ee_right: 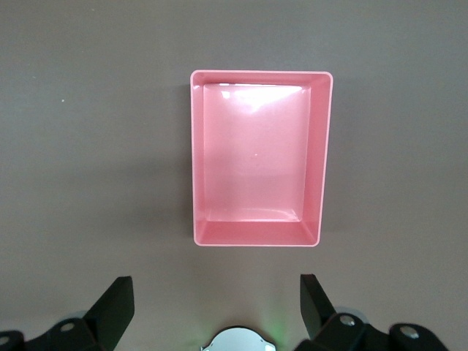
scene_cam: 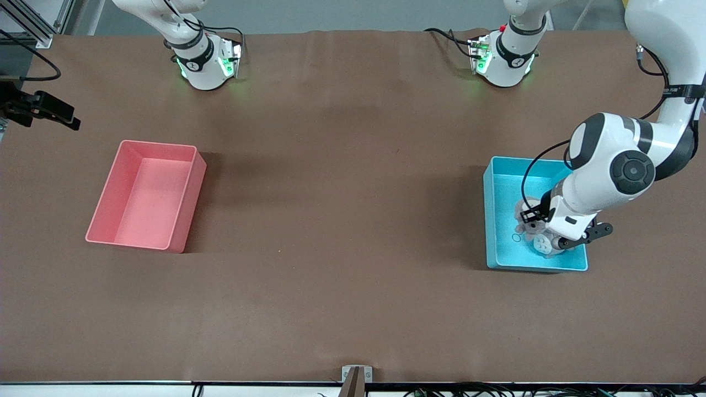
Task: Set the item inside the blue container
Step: 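Lower the plush into the blue box and open the left gripper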
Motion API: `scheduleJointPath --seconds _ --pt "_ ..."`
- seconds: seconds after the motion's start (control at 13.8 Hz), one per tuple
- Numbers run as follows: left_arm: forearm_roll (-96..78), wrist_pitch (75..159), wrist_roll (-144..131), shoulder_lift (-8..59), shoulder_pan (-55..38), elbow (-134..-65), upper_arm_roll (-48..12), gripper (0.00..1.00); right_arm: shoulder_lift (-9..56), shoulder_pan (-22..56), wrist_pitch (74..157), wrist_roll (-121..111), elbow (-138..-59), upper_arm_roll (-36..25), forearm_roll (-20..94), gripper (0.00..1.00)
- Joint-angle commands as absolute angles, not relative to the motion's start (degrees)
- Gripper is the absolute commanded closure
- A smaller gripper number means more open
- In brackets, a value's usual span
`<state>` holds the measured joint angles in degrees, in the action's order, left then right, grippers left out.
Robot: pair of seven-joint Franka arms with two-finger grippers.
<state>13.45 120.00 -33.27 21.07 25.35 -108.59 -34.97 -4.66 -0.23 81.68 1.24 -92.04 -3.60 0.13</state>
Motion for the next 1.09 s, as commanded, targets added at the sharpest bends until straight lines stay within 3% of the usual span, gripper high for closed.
scheduleJointPath --seconds 0.0,0.73,1.02 --pt "12.39 119.27 -33.22 19.78 25.49 -110.3 -35.95 0.0 -6.07 -0.62 80.34 0.97 -91.5 -3.34 1.41 0.0" --pt "12.39 117.07 -33.05 17.4 25.49 -108.64 -37.26 0.0 -5.8 -0.18 76.29 0.62 -87.1 -3.25 1.41 0.0" --pt "12.48 110.5 -32.52 17.14 25.31 -100.23 -37.26 0.0 -5.8 0.09 75.76 0.53 -87.01 -3.16 1.41 0.0"
